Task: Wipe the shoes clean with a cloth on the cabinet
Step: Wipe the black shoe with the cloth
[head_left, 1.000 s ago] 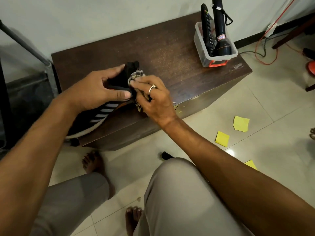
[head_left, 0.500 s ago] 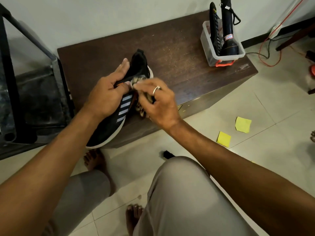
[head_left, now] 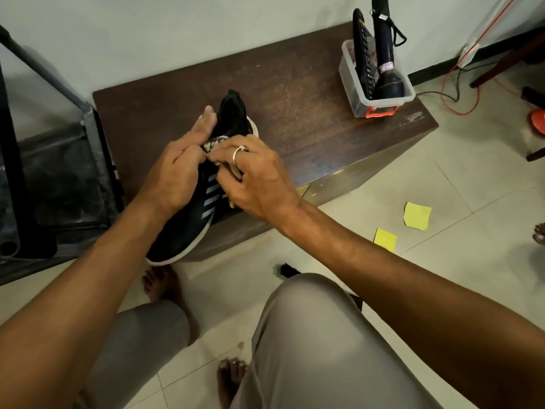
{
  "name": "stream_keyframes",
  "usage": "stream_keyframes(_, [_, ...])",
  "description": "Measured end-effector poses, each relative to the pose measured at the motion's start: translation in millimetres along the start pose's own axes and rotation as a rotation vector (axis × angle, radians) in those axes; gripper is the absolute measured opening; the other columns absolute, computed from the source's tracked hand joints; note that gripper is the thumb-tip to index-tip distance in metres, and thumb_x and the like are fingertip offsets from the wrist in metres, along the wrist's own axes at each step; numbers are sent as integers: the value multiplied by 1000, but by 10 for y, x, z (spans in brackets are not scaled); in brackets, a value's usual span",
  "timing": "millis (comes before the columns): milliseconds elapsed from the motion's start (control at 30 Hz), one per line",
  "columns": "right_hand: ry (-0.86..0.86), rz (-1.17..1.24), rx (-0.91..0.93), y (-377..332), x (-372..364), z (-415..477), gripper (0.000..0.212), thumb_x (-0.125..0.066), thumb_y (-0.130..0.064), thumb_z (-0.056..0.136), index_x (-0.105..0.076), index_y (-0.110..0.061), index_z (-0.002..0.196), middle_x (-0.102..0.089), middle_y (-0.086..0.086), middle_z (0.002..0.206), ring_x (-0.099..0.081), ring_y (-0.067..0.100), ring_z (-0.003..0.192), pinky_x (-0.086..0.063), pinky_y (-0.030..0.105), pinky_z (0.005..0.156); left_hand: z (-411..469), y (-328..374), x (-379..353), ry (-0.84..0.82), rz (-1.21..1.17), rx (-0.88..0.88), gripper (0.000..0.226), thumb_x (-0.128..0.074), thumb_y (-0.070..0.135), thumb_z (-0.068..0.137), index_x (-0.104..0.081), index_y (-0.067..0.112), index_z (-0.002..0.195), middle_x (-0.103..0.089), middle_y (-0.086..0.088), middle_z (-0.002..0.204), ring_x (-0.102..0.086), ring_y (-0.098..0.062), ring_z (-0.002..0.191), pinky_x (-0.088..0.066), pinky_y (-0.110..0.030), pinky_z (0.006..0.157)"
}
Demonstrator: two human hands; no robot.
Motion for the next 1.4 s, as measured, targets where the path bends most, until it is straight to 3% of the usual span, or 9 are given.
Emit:
stream_keyframes(200, [-27, -68, -59, 59, 64, 68, 23, -71, 0, 86, -76, -3, 108, -73, 11, 110, -66, 26, 100, -58, 40, 86, 33, -40, -13, 3, -12, 8, 70, -32, 12, 86, -33, 11, 156, -28, 6, 165, -24, 4, 149, -15, -24, 126])
stream_keyframes(333, [-229, 224, -170, 232, 121, 13, 17, -69, -4, 89, -79, -10, 101, -77, 1, 105, -70, 10, 101, -57, 35, 95, 32, -32, 11, 6, 49, 9, 68, -32, 12, 90, -34, 15, 157, -29, 10, 164, -24, 9, 147, -15, -19, 124])
stream_keyframes(467, [140, 376, -487, 730, 526, -58, 22, -66, -1, 91, -78, -9, 109, -75, -1, 109, -69, 5, 106, -54, 23, 98, 82, 155, 103, 65, 292, -26, 63, -39, 11, 93, -43, 24, 154, -42, 11, 157, -46, -1, 136, -24, -5, 112])
stream_keyframes(633, [80, 440, -642, 888, 255, 21, 38, -54, 3, 96, -70, -9, 128, -69, 1, 131, -61, 6, 124, -47, 22, 109, 138, 303, -7, 115, 847, -41, 78, -61, -6, 86, -40, 25, 155, -30, -1, 165, -15, -32, 155, -10, -60, 123])
stream_keyframes(900, [11, 248, -572, 672, 357, -181, 31, -63, -3, 92, -75, -11, 120, -74, 0, 117, -66, 3, 109, -53, 25, 101, 55, 150, -30, 207, 791, -97, 76, -57, -11, 78, -56, 28, 143, -50, -1, 153, -28, -31, 149, 2, -55, 119])
stream_keyframes(1033, [125, 330, -604, 665, 493, -162, 29, -63, -3, 92, -77, -10, 117, -76, -2, 115, -68, 2, 109, -55, 29, 100, 38, 164, -24, 197, 803, -64, 60, -53, -4, 87, -61, 25, 139, -50, -5, 152, -25, -31, 150, 14, -64, 116])
stream_keyframes(1233, [111, 295, -542, 589, 310, -407, 37, -62, 3, 92, -71, -7, 126, -70, 3, 128, -62, 5, 121, -47, 23, 110, 38, 244, -7, 61, 513, 56, 38, -29, 50, 105, -49, 50, 138, -38, 34, 146, -16, -4, 147, 15, -55, 121])
stream_keyframes(1300, [109, 255, -507, 599, 362, -390, 36, -63, 3, 91, -73, -6, 124, -71, 4, 125, -63, 6, 118, -48, 21, 108, 6, 242, -71, 74, 609, 42, 62, -24, 79, 94, -49, 50, 142, -42, 29, 150, -17, -11, 149, 17, -59, 119])
stream_keyframes(1400, [213, 194, -334, 468, 440, -316, 31, -65, 3, 91, -74, -4, 119, -71, 8, 122, -66, 19, 115, -54, 36, 102, 31, 257, -92, 110, 608, 87, 62, -21, 77, 97, -53, 49, 141, -50, 22, 147, -21, -13, 147, 15, -60, 119])
Point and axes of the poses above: each hand's wrist, its own z-axis towards the middle knuckle, its own x-axis out of the back of the hand, y = z × x, the point moved 9 cm from there along z, towards the middle knuckle
